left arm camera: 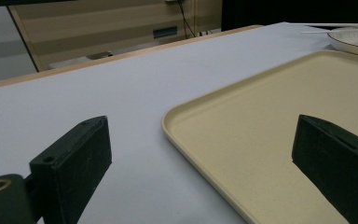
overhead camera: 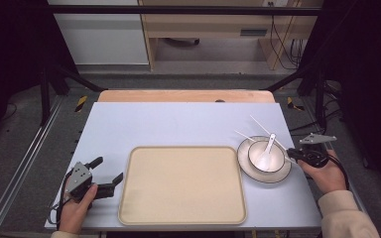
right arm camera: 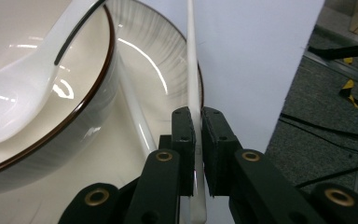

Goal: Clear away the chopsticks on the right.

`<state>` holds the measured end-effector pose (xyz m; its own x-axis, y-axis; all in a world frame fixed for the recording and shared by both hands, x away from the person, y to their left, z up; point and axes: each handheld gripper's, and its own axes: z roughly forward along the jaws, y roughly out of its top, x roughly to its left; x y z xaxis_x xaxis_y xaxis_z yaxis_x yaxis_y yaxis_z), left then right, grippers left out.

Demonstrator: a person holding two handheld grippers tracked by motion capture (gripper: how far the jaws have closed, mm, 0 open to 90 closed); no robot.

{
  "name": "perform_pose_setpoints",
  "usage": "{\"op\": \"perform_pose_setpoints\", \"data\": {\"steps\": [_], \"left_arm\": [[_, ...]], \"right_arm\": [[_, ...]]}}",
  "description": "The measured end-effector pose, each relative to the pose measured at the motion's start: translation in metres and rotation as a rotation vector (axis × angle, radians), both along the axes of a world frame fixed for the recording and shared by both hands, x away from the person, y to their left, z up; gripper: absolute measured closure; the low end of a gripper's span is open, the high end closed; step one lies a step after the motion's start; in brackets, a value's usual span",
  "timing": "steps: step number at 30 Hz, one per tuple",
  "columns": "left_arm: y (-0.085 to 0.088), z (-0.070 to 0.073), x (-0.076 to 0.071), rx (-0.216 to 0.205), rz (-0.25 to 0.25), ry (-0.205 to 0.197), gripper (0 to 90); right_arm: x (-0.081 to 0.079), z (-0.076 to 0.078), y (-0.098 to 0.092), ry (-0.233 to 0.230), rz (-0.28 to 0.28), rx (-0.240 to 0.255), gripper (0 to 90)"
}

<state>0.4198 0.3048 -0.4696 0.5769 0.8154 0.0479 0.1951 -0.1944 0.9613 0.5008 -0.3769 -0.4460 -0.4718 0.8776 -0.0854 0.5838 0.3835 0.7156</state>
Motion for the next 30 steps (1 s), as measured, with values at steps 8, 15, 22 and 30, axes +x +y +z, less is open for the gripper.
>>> {"op": "perform_pose_setpoints", "data": {"steps": [8, 15, 22, 30], "left_arm": [[0.002, 0.0, 0.0, 0.0, 0.008, -0.001, 4.3], [0.001, 0.001, 0.0, 0.0, 0.007, -0.003, 4.3], [0.003, 0.002, -0.001, -0.007, 0.012, -0.008, 4.3], [0.004, 0.004, -0.002, -0.006, 0.016, -0.012, 4.4]], "right_arm": [[-0.033, 0.037, 0.005, -0.186, -0.081, 0.033, 84.1], [-0.069, 0.065, 0.04, -0.284, -0.039, 0.054, 84.1], [-0.102, 0.065, 0.108, -0.256, 0.036, 0.034, 84.1], [-0.132, 0.033, 0.168, -0.179, 0.111, 0.067, 84.1]]}}
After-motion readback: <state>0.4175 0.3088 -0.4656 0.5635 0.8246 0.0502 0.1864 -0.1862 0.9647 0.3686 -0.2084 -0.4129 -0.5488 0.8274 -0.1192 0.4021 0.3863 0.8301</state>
